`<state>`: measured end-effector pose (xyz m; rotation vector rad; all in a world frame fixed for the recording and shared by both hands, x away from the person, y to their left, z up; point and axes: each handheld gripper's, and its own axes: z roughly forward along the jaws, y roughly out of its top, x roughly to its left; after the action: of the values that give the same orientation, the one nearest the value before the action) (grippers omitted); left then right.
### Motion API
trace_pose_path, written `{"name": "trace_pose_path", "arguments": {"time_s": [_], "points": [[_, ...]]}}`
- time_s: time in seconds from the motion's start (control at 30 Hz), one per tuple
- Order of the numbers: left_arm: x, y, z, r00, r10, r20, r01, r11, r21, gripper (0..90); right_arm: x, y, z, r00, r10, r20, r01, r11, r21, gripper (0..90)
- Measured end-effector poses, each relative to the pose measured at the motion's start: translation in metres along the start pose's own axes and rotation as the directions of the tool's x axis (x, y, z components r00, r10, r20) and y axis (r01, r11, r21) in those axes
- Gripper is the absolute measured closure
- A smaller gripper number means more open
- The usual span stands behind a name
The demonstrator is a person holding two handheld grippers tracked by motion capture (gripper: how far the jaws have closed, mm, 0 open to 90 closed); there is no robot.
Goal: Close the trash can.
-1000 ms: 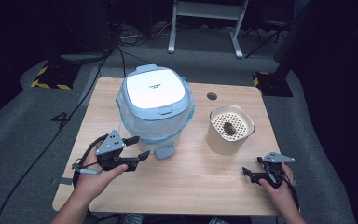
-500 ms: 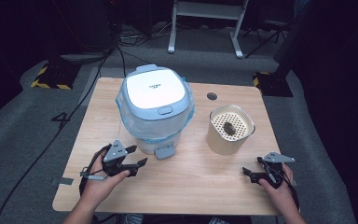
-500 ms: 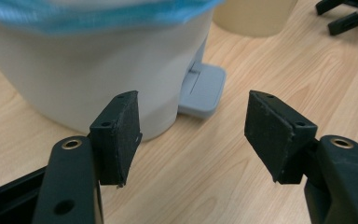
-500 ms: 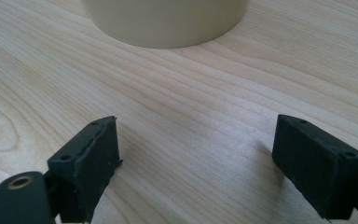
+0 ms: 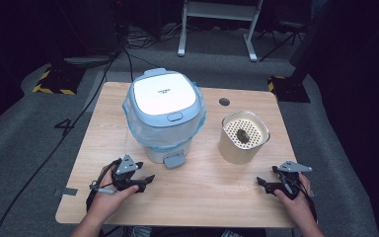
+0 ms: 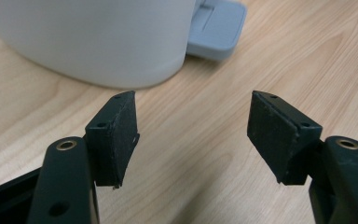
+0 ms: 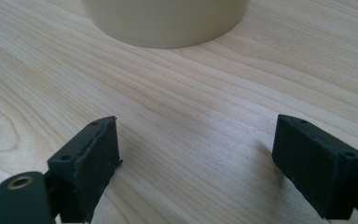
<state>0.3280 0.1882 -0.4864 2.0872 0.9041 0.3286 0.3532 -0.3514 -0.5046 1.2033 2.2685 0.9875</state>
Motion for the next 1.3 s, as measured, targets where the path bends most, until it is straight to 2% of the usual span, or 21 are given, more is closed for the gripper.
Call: {"name": "trace_pose_path", "arguments": {"time_s": [0.07, 0.1, 0.33, 0.43, 0.5, 0.6, 0.67, 1.3], "points": [[0.000, -0.002, 0.002, 1.0000, -0.003, 0.000, 0.003, 0.9996, 0.029, 32.4, 0.000, 0.000, 0.000, 1.0000, 0.000, 0.000, 0.000, 1.000, 0.000, 15.0], [0.000, -0.003, 0.003, 0.9999, 0.012, -0.008, -0.012, 0.9990, 0.044, 32.5, 0.000, 0.000, 0.000, 1.0000, 0.000, 0.000, 0.000, 1.000, 0.000, 14.9], [-0.002, -0.005, 0.009, 0.9992, 0.033, -0.022, -0.031, 0.9952, 0.093, 30.3, 0.000, 0.000, 0.000, 1.0000, 0.000, 0.000, 0.000, 1.000, 0.000, 14.9], [-0.001, -0.006, 0.012, 0.9979, 0.050, -0.041, -0.045, 0.9918, 0.119, 28.1, 0.000, 0.000, 0.000, 1.0000, 0.000, 0.000, 0.000, 1.000, 0.000, 14.9], [-0.001, -0.007, 0.014, 0.9971, 0.049, -0.059, -0.040, 0.9888, 0.144, 25.4, 0.000, 0.000, 0.000, 1.0000, 0.000, 0.000, 0.000, 1.000, 0.000, 15.0], [0.002, -0.008, 0.015, 0.9981, 0.024, -0.057, -0.017, 0.9909, 0.134, 20.8, 0.000, 0.000, 0.000, 1.0000, 0.000, 0.000, 0.000, 1.000, 0.000, 14.9], [0.003, -0.009, 0.017, 0.9978, 0.019, -0.063, -0.011, 0.9921, 0.125, 14.5, 0.000, 0.000, 0.000, 1.0000, 0.000, 0.000, 0.000, 1.000, 0.000, 15.0], [0.003, -0.009, 0.018, 0.9980, 0.024, -0.059, -0.016, 0.9916, 0.129, 12.4, 0.000, 0.000, 0.000, 1.0000, 0.000, 0.000, 0.000, 1.000, 0.000, 14.9]]}}
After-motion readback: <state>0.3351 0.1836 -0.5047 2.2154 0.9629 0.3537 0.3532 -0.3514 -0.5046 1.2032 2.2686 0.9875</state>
